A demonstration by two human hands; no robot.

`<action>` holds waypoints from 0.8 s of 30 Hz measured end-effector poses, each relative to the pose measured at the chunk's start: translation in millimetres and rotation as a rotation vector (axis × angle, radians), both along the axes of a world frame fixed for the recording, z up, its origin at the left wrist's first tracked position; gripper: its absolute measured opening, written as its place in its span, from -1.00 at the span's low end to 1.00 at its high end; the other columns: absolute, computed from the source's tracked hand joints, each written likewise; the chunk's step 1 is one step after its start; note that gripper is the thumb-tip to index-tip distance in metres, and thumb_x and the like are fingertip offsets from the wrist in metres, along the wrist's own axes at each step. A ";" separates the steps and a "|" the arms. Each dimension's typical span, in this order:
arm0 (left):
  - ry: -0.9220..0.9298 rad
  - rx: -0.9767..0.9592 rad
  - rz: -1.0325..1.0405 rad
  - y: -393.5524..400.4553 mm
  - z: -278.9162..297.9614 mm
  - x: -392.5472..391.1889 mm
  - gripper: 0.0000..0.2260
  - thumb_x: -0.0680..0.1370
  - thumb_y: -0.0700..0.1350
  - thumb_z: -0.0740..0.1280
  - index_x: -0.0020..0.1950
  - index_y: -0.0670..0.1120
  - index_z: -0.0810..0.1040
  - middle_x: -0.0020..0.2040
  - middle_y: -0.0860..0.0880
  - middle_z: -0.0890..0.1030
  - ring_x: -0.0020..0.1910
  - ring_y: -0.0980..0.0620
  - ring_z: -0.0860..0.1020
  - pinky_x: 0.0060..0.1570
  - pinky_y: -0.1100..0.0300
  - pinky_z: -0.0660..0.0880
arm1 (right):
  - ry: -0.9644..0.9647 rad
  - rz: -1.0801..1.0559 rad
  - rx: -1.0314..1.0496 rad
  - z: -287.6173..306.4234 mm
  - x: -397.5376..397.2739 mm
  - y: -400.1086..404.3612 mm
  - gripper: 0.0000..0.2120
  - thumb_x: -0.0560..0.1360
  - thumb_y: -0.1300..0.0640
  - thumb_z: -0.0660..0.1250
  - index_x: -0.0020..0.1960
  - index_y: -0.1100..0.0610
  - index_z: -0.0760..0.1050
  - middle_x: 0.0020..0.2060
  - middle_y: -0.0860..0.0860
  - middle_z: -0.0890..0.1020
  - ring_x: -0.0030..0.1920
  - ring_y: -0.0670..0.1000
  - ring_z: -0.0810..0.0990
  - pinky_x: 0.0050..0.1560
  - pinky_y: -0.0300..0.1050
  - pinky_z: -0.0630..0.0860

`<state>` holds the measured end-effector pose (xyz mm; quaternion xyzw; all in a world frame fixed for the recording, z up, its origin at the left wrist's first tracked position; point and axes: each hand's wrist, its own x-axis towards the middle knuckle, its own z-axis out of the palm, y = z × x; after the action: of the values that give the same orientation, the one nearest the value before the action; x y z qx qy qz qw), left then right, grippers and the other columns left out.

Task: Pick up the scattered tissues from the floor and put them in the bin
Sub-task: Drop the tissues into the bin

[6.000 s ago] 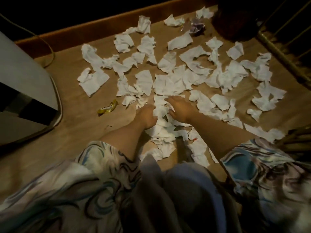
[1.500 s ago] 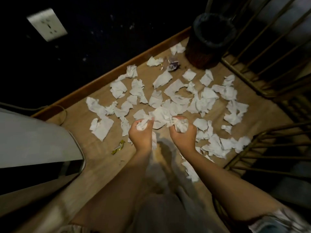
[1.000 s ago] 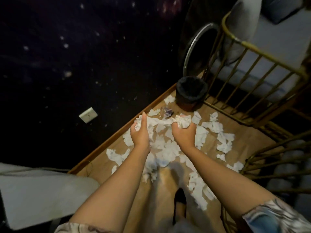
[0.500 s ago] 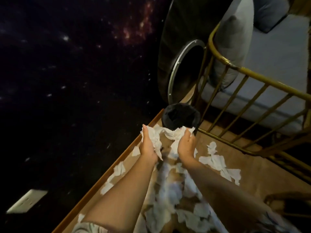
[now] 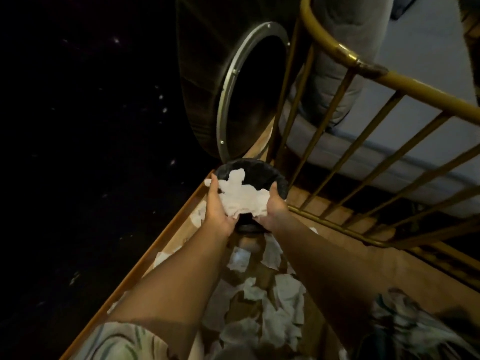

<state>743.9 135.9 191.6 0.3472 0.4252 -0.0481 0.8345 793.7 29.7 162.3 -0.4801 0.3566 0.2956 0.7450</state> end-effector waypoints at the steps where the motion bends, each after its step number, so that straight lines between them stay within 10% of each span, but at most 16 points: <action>1: -0.010 0.014 -0.035 -1.0 -3.6 4.9 -0.50 0.54 0.30 0.23 0.20 -0.06 0.59 -0.01 -0.12 0.71 -0.11 -0.06 0.69 -0.06 0.02 0.56 | 0.024 -0.013 0.076 -2.0 6.9 -0.6 -0.30 0.51 -0.38 0.09 0.46 0.07 0.31 0.37 0.10 0.48 0.35 0.19 0.45 0.40 0.16 0.31; 4: 0.038 0.027 -0.014 -4.4 -10.2 12.4 -0.62 0.56 0.27 0.21 -0.05 -0.03 0.57 -0.08 -0.08 0.64 -0.11 -0.02 0.59 -0.16 0.09 0.47 | 0.058 -0.004 0.165 2.8 13.4 -8.3 -0.23 0.50 -0.42 0.00 0.45 0.13 0.31 0.40 0.11 0.44 0.42 0.18 0.35 0.44 0.18 0.15; 8: 0.043 -0.043 -0.007 -0.1 -26.9 4.0 -0.34 0.50 0.30 0.29 0.47 -0.06 0.34 0.42 -0.13 0.39 0.42 -0.15 0.35 0.34 -0.02 0.30 | 0.073 0.026 0.143 -3.4 1.6 -17.9 -0.33 0.60 -0.26 0.02 0.51 0.18 0.18 0.46 0.19 0.30 0.44 0.22 0.30 0.44 0.16 0.21; 13: 0.064 -0.072 -0.040 -14.3 -29.0 -23.3 -0.36 0.56 0.24 0.24 0.53 -0.07 0.26 0.46 -0.13 0.37 0.48 -0.13 0.30 0.44 -0.01 0.21 | 0.057 0.060 -0.058 -21.1 -32.9 -22.9 -0.53 0.64 -0.03 0.14 0.45 0.20 0.27 0.33 0.18 0.45 0.32 0.18 0.45 0.27 0.08 0.42; 17: 0.187 0.164 -0.143 -17.0 -17.9 -58.9 -0.69 0.62 0.05 0.26 0.27 -0.10 0.50 0.10 -0.08 0.59 0.06 -0.02 0.59 -0.03 0.11 0.50 | -0.016 0.176 -0.188 -8.6 -71.6 -21.2 -0.62 0.66 0.10 0.12 0.40 0.26 0.33 0.25 0.17 0.53 0.20 0.15 0.53 0.16 0.03 0.45; 20: 0.225 0.281 -0.176 -8.1 -1.9 -95.3 -0.83 0.63 -0.08 0.26 -0.12 -0.08 0.54 -0.24 -0.03 0.54 -0.32 0.06 0.50 -0.37 0.21 0.34 | -0.107 0.226 -0.257 6.3 -107.9 -15.4 -0.69 0.63 0.16 0.18 0.32 0.28 0.42 0.14 0.20 0.59 0.05 0.12 0.61 0.06 -0.01 0.55; 24: 0.250 0.323 -0.164 3.4 15.3 -152.8 -0.88 0.63 -0.15 0.23 -0.02 -0.13 0.54 -0.30 -0.02 0.54 -0.41 0.09 0.46 -0.47 0.28 0.33 | -0.251 0.293 -0.405 21.3 -162.0 -9.6 -0.84 0.59 0.20 0.25 0.08 0.23 0.55 -0.02 0.21 0.67 -0.21 0.00 0.60 -0.18 -0.18 0.54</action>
<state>591.0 139.3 206.9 0.5012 0.4978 -0.0900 0.7021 631.7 20.1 183.7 -0.6984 0.2402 0.2612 0.6216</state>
